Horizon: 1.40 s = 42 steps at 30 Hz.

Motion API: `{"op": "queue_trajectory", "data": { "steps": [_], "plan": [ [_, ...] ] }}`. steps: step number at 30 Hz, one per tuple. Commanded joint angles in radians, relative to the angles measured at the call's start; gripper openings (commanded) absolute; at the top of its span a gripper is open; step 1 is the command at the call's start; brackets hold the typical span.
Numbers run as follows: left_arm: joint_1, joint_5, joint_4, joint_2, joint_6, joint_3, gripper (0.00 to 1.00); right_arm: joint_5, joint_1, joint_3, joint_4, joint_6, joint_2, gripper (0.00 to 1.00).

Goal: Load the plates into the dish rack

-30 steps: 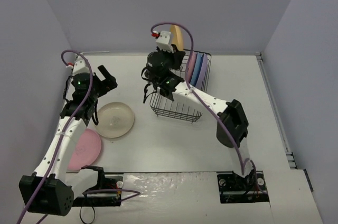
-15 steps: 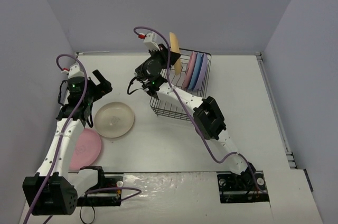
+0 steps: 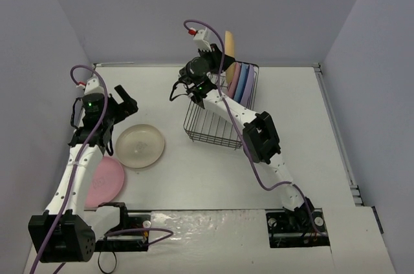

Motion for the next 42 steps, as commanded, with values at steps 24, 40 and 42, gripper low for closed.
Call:
{"op": "queue_trajectory", "data": {
  "steps": [24,40,42],
  "plan": [
    [0.026,0.030,0.074,0.017,0.019,0.004,0.97,0.343,-0.024,0.139,0.152,-0.066,0.169,0.00],
    [0.026,0.024,0.078,0.014,0.023,0.001,0.97,0.356,-0.024,0.155,0.279,-0.104,0.250,0.08],
    [0.026,0.023,0.080,0.015,0.023,0.002,0.97,0.357,-0.023,0.141,0.297,-0.110,0.244,0.19]
  ]
}}
